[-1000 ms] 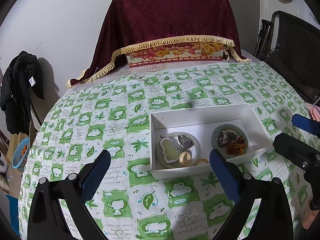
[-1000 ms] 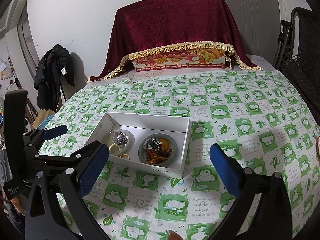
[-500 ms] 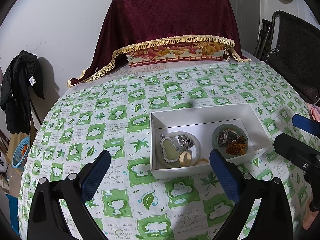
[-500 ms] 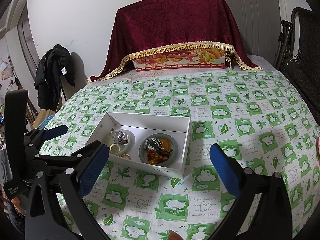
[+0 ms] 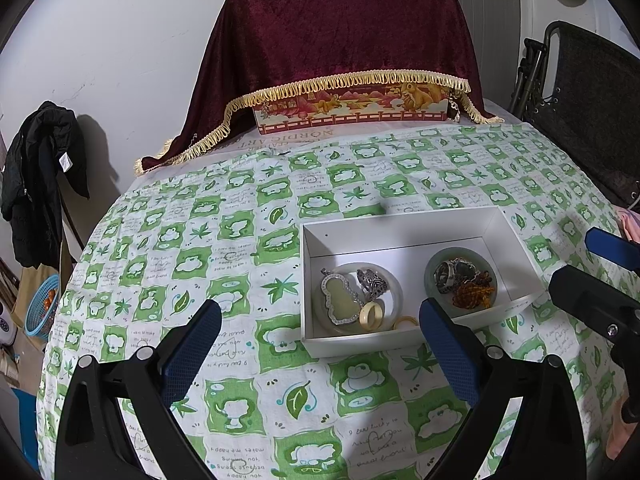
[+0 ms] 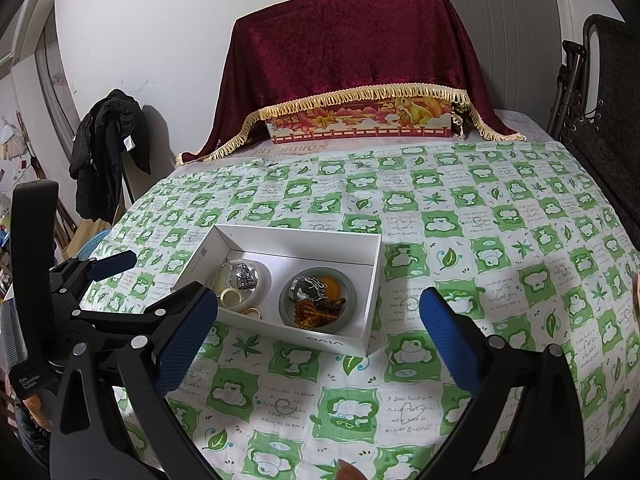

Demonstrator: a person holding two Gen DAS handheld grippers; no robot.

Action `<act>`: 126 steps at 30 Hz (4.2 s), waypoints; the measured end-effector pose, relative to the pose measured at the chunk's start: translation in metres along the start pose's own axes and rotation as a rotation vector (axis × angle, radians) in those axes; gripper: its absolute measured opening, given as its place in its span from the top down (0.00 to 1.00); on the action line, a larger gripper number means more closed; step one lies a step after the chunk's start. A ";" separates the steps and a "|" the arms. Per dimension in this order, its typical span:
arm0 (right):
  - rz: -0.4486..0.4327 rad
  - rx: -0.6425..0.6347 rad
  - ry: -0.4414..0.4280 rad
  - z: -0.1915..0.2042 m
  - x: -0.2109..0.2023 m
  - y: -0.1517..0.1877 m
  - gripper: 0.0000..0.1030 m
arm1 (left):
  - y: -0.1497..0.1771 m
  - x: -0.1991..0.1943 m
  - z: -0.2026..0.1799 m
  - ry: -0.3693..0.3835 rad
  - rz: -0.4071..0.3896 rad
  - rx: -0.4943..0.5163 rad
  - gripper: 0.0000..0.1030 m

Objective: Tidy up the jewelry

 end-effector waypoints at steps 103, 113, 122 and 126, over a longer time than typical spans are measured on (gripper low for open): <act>-0.001 0.014 -0.004 0.003 0.000 0.000 0.05 | 0.002 -0.004 -0.003 0.011 -0.008 0.009 0.04; -0.002 0.017 -0.006 0.005 0.001 0.001 0.05 | -0.004 -0.010 -0.003 -0.023 -0.037 0.029 0.04; -0.010 0.035 -0.007 0.001 0.000 0.000 0.05 | -0.005 -0.008 -0.002 0.005 -0.014 0.001 0.04; -0.015 0.039 -0.009 0.001 -0.002 -0.002 0.05 | -0.004 -0.006 -0.003 -0.005 -0.008 0.011 0.04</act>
Point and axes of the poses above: each gripper's, at about its wrist camera, not at the fingertips, and x roughly the way its jaws point, z to its left, y to its underside, the point moved 6 cm from there along x, roughly the way its jaws point, and after that the axes turned 9 degrees about -z, right-handed, at the moved point
